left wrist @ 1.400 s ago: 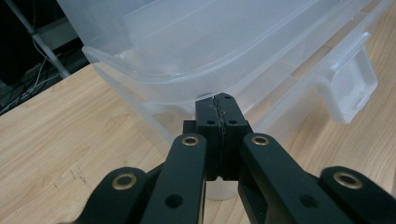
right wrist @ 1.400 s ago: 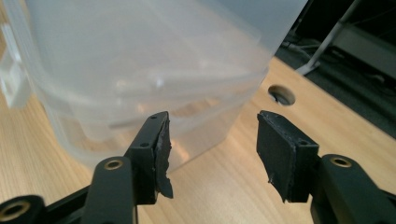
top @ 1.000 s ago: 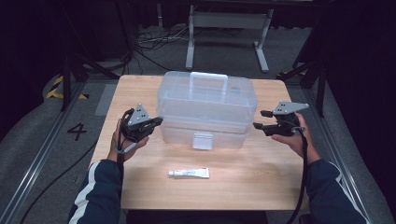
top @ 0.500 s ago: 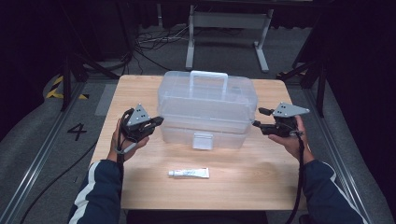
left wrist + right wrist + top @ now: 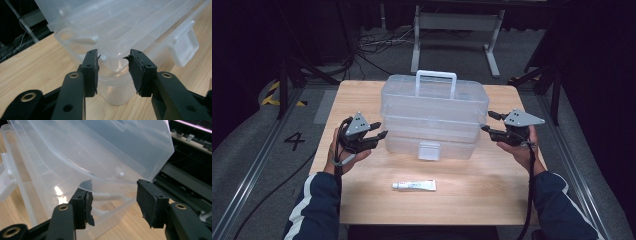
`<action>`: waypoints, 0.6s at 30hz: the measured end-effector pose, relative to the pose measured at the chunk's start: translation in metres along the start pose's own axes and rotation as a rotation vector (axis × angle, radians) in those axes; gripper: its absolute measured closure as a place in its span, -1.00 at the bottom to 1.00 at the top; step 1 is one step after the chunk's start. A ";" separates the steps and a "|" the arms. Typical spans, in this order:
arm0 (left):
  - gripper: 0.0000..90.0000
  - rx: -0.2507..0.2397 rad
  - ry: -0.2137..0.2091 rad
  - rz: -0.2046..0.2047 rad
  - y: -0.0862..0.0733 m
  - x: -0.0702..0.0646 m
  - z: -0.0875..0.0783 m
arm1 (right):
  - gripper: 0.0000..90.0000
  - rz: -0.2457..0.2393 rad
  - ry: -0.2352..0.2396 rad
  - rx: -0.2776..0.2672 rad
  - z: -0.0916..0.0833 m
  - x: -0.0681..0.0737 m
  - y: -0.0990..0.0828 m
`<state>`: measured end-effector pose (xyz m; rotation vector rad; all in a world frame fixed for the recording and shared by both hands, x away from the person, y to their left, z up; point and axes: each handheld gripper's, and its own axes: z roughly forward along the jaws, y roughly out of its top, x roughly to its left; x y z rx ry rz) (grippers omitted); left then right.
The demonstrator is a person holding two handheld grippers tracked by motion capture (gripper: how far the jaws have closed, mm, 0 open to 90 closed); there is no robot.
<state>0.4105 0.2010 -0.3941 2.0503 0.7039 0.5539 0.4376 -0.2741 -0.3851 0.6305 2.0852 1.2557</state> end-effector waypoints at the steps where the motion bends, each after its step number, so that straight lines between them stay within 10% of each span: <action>1: 0.29 0.008 0.002 0.006 0.000 -0.001 0.001 | 0.10 -0.008 -0.006 -0.007 0.000 0.001 0.001; 18: 0.08 0.054 -0.030 0.006 -0.005 -0.003 0.014 | 0.48 -0.045 -0.135 -0.117 -0.003 0.009 0.012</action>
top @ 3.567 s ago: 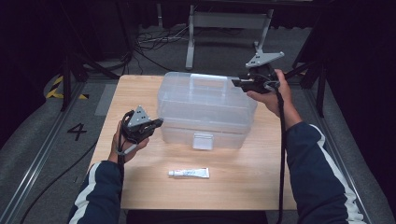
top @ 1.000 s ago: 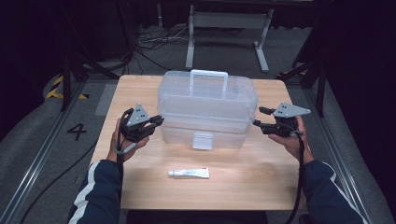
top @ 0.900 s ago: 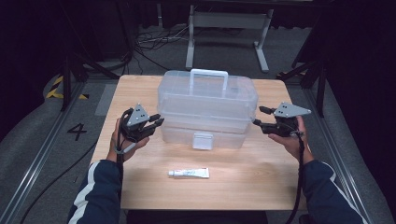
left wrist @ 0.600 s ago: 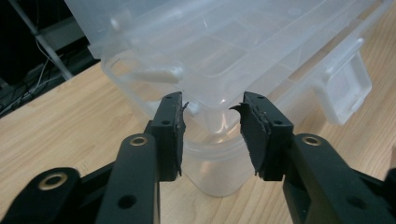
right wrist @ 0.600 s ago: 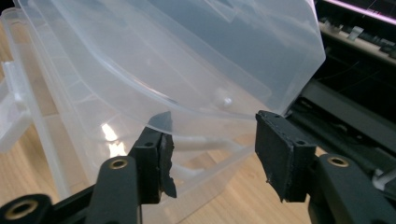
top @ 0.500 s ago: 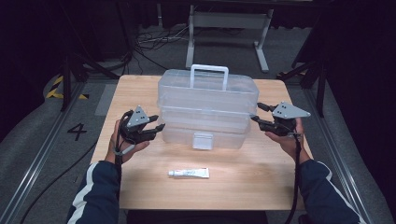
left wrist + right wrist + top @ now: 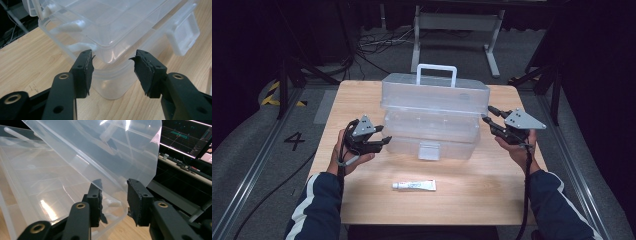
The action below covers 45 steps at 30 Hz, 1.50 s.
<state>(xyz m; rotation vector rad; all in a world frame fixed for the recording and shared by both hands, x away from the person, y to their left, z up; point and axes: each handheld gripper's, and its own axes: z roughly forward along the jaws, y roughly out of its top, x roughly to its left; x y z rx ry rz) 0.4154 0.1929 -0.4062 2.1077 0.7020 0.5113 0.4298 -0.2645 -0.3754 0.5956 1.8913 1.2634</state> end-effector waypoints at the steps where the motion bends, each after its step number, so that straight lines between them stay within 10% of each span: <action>1: 0.08 -0.001 0.000 0.002 0.000 0.001 0.000 | 0.51 -0.007 -0.012 -0.003 0.000 0.001 0.001; 16: 0.07 -0.012 -0.030 -0.018 -0.004 0.002 0.001 | 0.65 0.010 -0.129 -0.039 0.005 0.005 0.007; 45: 0.05 -0.021 -0.066 0.041 0.007 -0.008 0.004 | 0.73 0.088 -0.185 -0.014 0.020 -0.011 0.027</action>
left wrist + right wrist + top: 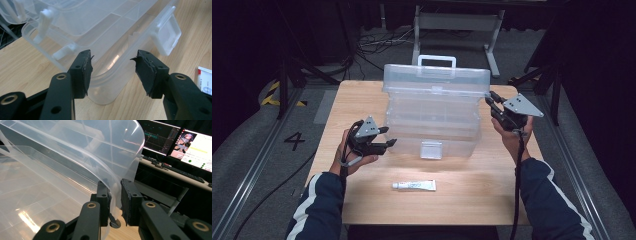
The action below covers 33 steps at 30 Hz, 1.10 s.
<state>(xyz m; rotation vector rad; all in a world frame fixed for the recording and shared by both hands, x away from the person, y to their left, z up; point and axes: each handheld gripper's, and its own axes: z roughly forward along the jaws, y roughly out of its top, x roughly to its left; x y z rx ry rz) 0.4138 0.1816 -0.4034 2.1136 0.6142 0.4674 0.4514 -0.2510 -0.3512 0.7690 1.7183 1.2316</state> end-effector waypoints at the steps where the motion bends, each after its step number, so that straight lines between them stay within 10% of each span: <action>1: 0.05 -0.001 -0.005 0.000 0.001 -0.001 0.001 | 0.74 0.003 -0.003 0.002 0.001 0.000 0.001; 33: 0.08 0.070 -0.094 0.078 0.015 -0.013 0.033 | 0.82 -0.002 -0.053 0.029 0.015 -0.006 0.017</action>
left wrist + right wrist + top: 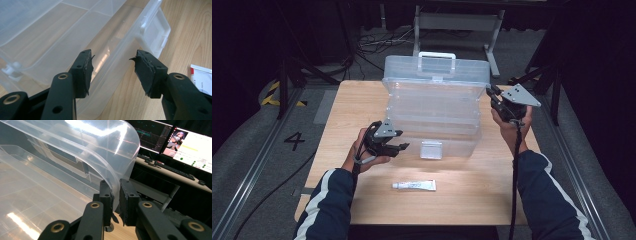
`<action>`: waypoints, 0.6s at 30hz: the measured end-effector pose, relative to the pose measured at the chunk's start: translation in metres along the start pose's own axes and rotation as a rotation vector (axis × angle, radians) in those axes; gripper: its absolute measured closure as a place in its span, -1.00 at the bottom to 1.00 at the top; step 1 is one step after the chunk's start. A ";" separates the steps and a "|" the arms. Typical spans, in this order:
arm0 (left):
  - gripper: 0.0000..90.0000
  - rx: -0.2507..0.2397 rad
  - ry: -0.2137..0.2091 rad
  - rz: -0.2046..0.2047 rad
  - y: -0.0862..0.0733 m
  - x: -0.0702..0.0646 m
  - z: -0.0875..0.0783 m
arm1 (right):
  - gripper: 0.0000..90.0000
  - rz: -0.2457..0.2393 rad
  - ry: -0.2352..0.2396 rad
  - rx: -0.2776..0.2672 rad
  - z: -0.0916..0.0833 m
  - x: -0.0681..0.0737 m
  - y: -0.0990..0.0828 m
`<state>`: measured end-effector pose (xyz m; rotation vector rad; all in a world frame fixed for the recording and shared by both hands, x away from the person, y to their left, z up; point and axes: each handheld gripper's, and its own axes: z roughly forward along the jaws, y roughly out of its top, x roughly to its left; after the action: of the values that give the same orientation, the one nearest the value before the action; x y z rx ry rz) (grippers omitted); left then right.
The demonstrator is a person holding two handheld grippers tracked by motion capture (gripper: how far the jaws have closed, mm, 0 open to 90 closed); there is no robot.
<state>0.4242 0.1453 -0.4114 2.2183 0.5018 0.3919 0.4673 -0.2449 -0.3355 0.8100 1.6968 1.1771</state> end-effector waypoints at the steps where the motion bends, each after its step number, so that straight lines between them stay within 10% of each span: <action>1: 0.09 -0.001 -0.002 0.000 0.000 0.000 0.001 | 0.82 -0.003 -0.004 0.003 0.000 0.000 0.001; 18: 0.16 0.104 -0.025 0.060 0.011 -0.006 0.023 | 0.85 -0.013 -0.015 0.015 0.007 -0.004 0.006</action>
<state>0.4310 0.1209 -0.4183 2.3400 0.4517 0.3767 0.4753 -0.2440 -0.3295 0.8143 1.6984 1.1484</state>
